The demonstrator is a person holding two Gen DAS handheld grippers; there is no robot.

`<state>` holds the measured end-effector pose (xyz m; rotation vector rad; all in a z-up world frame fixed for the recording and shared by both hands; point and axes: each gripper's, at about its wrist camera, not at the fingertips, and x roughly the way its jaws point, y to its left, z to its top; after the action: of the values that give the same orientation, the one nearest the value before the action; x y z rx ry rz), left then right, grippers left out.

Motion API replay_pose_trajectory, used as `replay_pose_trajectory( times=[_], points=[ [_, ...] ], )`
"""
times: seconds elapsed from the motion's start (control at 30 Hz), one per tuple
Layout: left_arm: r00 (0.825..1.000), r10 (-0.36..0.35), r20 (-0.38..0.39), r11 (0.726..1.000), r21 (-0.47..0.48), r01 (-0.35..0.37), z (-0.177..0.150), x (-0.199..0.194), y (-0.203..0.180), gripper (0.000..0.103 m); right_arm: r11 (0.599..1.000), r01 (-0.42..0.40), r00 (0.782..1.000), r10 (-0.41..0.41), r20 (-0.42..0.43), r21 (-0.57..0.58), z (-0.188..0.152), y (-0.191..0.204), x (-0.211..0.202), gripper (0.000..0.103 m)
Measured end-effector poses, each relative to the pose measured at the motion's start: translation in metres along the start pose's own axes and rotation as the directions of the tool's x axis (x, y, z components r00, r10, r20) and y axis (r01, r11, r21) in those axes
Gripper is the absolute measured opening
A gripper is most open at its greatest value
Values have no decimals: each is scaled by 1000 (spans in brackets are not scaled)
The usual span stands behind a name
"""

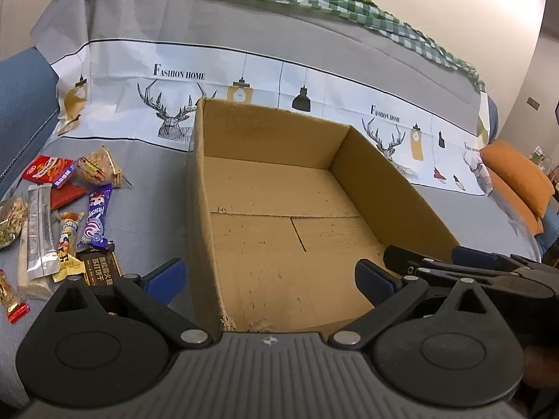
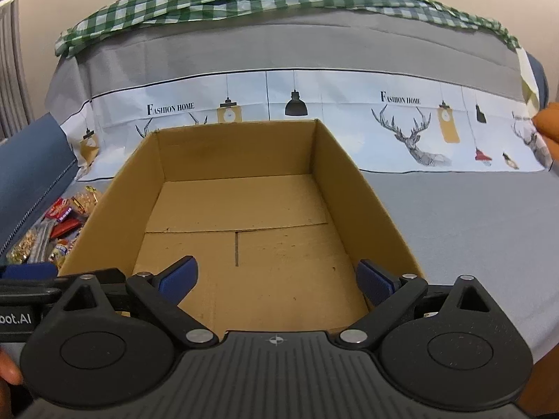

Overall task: Organize snacks
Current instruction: 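Move both tools from above the cardboard box toward the snack pile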

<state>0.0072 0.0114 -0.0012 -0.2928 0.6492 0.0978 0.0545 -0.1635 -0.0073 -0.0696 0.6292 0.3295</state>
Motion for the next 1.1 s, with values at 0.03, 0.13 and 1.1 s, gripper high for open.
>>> replay_pose_trajectory(
  times=[0.03, 0.13, 1.1],
  points=[
    [1000, -1, 0, 1000, 0, 1, 0, 0, 0, 103, 1000, -1, 1000, 1, -1, -1, 0, 0, 0, 95],
    [1000, -3, 3, 1000, 5, 3, 1, -1, -1, 103, 1000, -8, 1000, 8, -1, -1, 1, 1, 0, 92],
    [996, -15, 84, 999, 49, 11, -3, -10, -7, 102, 1000, 23, 999, -23, 36, 4, -1, 4, -4, 86]
  ],
)
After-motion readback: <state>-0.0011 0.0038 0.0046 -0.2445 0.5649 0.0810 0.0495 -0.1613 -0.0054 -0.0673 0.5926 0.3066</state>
